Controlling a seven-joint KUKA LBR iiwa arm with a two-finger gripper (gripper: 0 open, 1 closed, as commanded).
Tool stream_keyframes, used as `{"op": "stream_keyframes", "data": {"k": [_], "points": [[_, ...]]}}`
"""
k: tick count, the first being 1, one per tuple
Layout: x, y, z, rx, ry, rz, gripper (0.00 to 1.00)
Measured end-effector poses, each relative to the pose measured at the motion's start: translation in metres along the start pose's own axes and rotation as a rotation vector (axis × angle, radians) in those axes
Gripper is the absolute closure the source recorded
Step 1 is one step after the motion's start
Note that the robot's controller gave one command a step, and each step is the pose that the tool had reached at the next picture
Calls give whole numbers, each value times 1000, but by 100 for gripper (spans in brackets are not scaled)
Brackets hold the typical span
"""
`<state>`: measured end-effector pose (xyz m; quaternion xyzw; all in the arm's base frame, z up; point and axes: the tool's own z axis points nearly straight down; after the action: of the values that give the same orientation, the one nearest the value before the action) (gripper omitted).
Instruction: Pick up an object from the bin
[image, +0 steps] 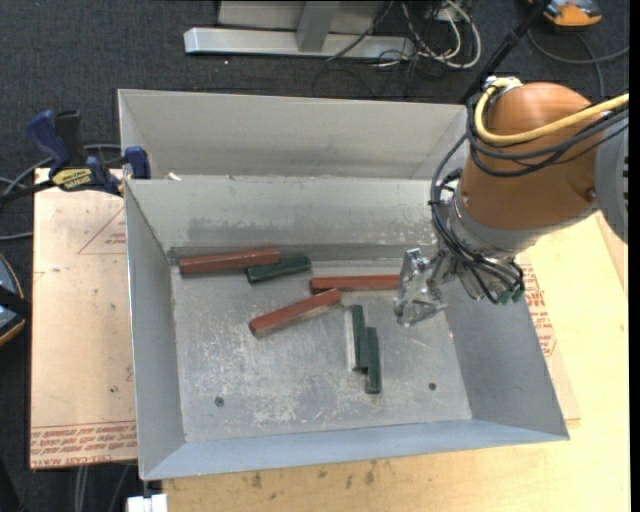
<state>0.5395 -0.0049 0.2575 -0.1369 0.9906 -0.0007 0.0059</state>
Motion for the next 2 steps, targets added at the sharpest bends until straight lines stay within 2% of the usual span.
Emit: {"op": "stream_keyframes", "data": {"k": [1,2], "points": [[1,1,5,-4,8,-1,100],[11,6,99,-5,10,-1,0]]}}
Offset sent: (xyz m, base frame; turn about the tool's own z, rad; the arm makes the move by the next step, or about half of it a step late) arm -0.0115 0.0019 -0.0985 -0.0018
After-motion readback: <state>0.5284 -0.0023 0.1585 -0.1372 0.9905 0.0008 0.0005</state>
